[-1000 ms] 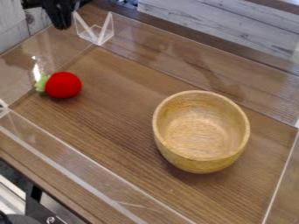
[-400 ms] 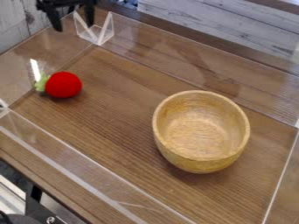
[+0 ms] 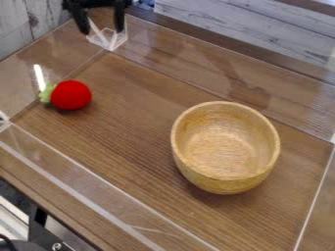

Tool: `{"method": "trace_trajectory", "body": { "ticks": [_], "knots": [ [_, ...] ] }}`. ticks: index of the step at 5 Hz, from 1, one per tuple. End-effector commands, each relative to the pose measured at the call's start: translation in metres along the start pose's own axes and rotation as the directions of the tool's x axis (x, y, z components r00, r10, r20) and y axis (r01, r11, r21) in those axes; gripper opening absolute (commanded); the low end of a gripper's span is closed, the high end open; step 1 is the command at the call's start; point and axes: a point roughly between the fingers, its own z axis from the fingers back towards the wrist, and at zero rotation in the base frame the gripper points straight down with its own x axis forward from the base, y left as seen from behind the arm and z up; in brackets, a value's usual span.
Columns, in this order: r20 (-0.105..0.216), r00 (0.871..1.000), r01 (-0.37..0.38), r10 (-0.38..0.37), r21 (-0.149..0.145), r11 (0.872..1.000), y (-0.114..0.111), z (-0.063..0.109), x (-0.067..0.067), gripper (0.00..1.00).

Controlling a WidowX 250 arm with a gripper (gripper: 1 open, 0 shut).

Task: Move the red object to the left side of the table

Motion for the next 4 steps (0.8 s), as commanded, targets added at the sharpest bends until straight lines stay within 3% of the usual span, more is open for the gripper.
{"method": "trace_trajectory", "body": {
  "ticks": [1, 2, 3, 4],
  "knots": [
    [0.054, 0.993, 0.106, -0.107, 0.007, 0.994, -0.022, 0.019, 0.006, 1.00],
    [0.041, 0.983, 0.177, -0.178, 0.024, 0.984, -0.032, 0.014, 0.002, 1.00],
    [0.025, 0.969, 0.245, -0.246, 0.044, 0.968, -0.041, 0.008, -0.003, 0.00],
    [0.013, 0.973, 0.231, -0.232, 0.055, 0.971, -0.051, 0.005, -0.005, 1.00]
  ]
}}
